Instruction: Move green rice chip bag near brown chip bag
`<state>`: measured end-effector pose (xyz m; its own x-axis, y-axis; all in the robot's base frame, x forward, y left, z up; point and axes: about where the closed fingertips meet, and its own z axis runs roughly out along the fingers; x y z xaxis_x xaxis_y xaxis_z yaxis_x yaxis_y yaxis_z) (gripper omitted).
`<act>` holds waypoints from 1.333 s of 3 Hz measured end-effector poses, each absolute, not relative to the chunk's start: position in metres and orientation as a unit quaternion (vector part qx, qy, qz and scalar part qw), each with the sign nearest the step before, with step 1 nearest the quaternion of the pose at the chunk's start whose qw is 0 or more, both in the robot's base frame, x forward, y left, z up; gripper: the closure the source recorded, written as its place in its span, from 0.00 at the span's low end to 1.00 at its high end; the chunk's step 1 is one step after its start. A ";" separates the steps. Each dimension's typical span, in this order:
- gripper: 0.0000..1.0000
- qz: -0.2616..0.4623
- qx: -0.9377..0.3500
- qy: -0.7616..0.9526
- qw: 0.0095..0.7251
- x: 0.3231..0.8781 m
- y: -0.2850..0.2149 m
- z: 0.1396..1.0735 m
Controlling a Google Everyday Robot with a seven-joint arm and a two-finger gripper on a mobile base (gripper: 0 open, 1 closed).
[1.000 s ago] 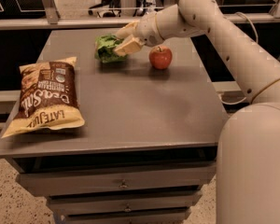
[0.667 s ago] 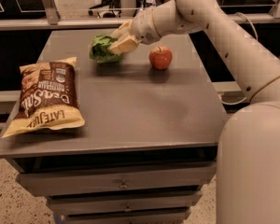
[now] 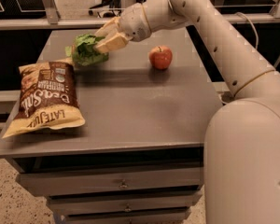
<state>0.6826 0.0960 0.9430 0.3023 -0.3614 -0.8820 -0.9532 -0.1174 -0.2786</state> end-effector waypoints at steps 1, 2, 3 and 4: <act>1.00 0.351 -0.672 0.481 0.441 0.664 0.106 0.949; 1.00 0.355 -0.665 0.488 0.441 0.654 0.108 0.947; 1.00 0.350 -0.653 0.506 0.442 0.645 0.104 0.946; 1.00 0.341 -0.632 0.534 0.445 0.631 0.094 0.940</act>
Offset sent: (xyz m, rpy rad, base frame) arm -0.0425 0.0079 0.0036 0.0260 0.0616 -0.0031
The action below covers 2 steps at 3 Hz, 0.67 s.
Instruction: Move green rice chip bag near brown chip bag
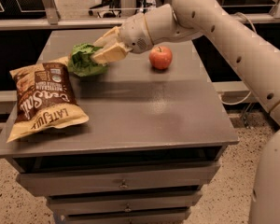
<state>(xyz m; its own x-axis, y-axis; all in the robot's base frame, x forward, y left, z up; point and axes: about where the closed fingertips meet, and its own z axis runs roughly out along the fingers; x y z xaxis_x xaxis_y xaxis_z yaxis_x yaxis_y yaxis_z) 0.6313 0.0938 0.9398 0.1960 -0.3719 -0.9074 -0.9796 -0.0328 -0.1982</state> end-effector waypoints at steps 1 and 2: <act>1.00 0.339 -0.623 0.548 0.443 0.623 0.089 0.936; 1.00 0.346 -0.620 0.557 0.431 0.609 0.085 0.930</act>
Offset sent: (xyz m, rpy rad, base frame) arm -0.0396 -0.0202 -0.0157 -0.0329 0.0849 -0.0327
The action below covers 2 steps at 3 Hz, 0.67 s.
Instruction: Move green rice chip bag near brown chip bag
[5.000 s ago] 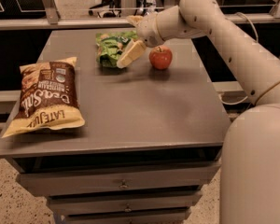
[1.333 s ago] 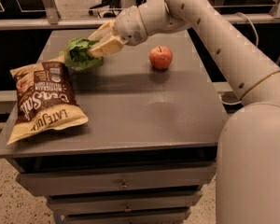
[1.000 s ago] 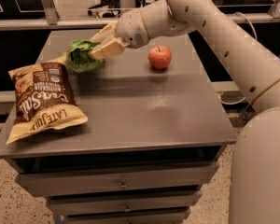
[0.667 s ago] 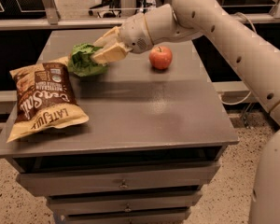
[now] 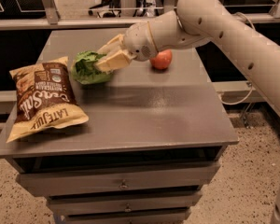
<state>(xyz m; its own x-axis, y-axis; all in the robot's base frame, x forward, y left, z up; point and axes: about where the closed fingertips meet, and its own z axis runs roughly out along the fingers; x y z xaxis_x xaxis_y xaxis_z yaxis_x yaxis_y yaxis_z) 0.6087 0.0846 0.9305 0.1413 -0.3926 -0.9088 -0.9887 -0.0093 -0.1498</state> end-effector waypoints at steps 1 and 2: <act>0.96 0.369 -0.627 0.550 0.409 0.597 0.084 0.925; 0.74 0.385 -0.635 0.544 0.390 0.592 0.087 0.922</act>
Offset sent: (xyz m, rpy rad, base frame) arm -0.0208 -0.0011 -0.0101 -0.0216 0.1091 0.1351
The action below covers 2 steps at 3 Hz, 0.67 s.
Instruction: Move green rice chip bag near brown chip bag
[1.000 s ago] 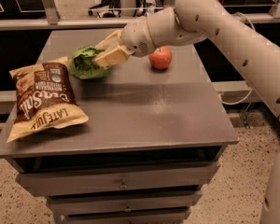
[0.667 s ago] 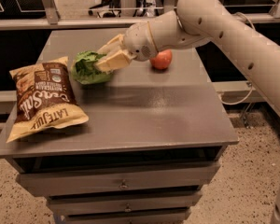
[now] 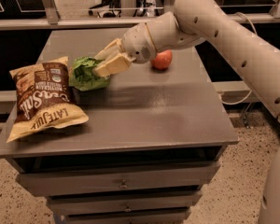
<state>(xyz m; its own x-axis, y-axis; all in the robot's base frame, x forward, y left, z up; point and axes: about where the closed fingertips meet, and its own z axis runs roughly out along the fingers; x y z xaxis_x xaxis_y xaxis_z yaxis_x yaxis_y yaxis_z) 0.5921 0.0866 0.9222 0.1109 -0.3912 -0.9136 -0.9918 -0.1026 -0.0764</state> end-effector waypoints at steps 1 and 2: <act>0.51 0.396 -0.650 0.534 0.369 0.586 0.092 0.920; 0.27 0.412 -0.661 0.520 0.351 0.581 0.096 0.920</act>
Offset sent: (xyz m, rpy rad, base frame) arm -0.0157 0.0098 -0.0020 -0.0264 0.0600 0.1693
